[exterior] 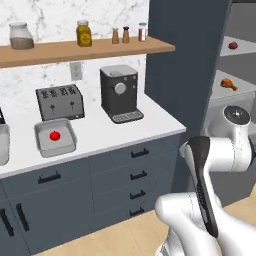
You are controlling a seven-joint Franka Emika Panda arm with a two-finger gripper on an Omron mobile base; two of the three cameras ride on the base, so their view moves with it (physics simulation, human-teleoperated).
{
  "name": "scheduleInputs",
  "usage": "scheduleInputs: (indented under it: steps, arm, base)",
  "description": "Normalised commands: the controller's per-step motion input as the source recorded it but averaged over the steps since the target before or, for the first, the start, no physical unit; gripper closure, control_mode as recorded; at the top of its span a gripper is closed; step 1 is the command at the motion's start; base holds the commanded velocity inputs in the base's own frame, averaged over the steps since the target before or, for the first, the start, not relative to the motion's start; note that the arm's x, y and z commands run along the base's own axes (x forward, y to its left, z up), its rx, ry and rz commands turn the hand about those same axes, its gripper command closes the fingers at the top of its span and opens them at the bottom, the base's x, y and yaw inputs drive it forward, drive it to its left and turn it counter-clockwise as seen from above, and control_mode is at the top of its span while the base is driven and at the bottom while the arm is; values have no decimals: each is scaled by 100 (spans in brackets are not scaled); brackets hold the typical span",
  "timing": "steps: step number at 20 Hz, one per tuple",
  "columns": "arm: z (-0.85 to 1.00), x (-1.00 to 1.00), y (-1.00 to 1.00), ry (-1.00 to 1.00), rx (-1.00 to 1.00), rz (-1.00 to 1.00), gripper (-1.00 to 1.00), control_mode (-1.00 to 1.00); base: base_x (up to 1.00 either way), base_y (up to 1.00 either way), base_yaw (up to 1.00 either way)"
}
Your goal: Place one tomato and one chicken drumstick in each tupperware on the nearby counter, to pack two identical lunches.
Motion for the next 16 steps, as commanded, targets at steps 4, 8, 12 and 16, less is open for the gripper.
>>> scheduleInputs:
  steps: [4, 8, 12, 16]
  arm:
    - [0, 0, 0, 0, 0, 0, -100, 100]
    - [0, 0, 0, 0, 0, 0, -100, 100]
    - [0, 0, 0, 0, 0, 0, -100, 100]
    - [0, 0, 0, 0, 0, 0, -100, 100]
  base:
    - [0, -100, -25]
    - [1, -100, -19]
    - [14, -100, -12]
    - [32, -97, -2]
